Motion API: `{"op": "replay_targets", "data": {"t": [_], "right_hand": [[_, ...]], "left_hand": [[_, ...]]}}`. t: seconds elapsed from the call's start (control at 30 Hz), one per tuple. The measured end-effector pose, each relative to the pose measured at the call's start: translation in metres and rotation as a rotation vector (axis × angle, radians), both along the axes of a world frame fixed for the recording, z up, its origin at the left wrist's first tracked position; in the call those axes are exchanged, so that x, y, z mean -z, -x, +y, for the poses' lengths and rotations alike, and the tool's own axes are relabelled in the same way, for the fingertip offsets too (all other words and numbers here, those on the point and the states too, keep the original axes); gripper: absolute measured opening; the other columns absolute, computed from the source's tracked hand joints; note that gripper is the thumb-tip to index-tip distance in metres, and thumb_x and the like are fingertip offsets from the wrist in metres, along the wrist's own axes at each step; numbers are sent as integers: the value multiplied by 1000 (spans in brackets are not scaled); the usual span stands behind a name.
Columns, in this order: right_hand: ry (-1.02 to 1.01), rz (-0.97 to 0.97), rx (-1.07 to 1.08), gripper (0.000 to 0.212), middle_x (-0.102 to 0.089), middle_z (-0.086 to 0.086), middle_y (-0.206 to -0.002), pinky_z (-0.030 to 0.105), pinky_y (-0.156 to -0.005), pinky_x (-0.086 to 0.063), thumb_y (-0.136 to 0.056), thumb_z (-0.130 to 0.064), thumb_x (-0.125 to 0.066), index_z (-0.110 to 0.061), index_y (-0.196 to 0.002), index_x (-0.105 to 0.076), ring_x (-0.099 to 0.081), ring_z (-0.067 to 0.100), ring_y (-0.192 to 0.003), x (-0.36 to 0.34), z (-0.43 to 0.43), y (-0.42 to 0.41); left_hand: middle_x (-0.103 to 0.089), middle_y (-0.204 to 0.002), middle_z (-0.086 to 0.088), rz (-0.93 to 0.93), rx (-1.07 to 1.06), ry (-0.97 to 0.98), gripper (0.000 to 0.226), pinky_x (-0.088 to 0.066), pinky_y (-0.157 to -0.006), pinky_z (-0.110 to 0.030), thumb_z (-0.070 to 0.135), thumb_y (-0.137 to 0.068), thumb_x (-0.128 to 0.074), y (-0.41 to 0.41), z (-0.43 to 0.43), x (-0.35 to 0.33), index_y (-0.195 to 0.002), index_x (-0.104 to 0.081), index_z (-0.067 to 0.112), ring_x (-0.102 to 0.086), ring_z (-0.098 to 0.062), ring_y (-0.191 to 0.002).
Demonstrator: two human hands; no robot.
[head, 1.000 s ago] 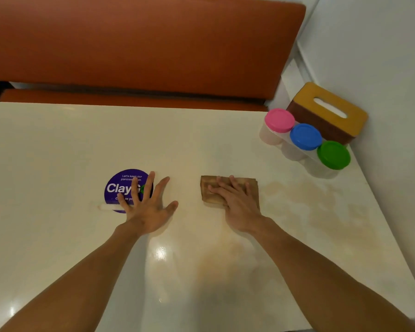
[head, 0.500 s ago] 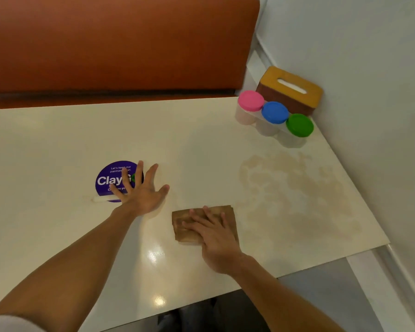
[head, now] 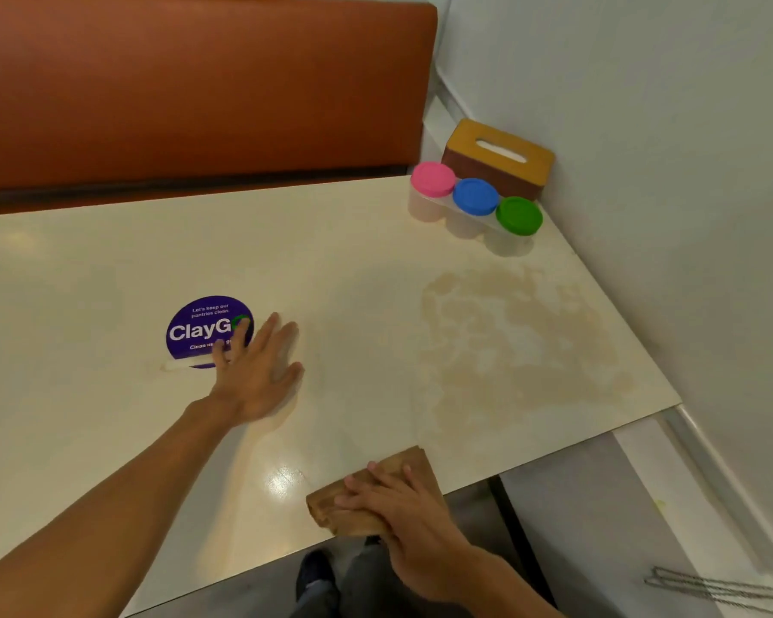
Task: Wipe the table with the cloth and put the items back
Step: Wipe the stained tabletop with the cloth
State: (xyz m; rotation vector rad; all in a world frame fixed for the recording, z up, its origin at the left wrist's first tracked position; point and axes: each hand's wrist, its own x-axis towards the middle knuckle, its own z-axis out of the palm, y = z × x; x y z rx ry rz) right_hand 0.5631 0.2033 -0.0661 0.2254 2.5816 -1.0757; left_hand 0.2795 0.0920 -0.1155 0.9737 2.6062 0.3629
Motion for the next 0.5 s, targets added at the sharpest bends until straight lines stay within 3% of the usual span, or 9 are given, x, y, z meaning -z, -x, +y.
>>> {"op": "replay_targets", "data": {"t": [0.13, 0.2, 0.27, 0.4, 0.5], "right_hand": [[256, 119, 214, 73, -55, -32, -129, 19, -113, -29, -78, 12, -31, -34, -128, -56, -44, -9, -127, -33, 23, -1], [265, 173, 363, 79, -58, -22, -131, 24, -114, -31, -68, 10, -27, -30, -131, -55, -47, -3, -128, -43, 44, -4], [124, 233, 468, 75, -54, -12, -139, 35, -115, -33, -74, 10, -31, -28, -135, -50, -47, 7, -132, -47, 68, -3], [-453, 125, 553, 66, -29, 3, -157, 43, -117, -22, -91, 0, -45, -27, -150, -30, -30, 28, -143, -21, 95, 12], [-453, -154, 605, 74, 6, -1, -163, 56, -119, -4, -95, -9, -43, -33, -153, -3, 7, 34, -149, 15, 77, 18]], "left_hand": [[-5, -163, 13, 7, 174, -7, 60, -4, -116, -55, 59, -93, -30, -18, -27, 1, -149, -19, 42, 3, -23, -150], [1, -163, 14, 17, 224, 49, 63, -4, -116, -55, 61, -91, -23, -24, -44, 6, -151, -15, 43, 6, -21, -150], [12, -162, 14, 32, 253, 108, 62, -2, -116, -56, 60, -94, -20, -27, -53, 10, -152, -5, 43, 12, -20, -150], [32, -153, 19, -2, 252, 148, 58, 5, -115, -57, 54, -99, -21, -30, -48, 11, -150, 7, 47, 23, -20, -147], [37, -148, 23, -26, 249, 145, 57, 10, -115, -56, 55, -99, -20, -30, -50, 13, -147, 11, 52, 26, -18, -146]]}}
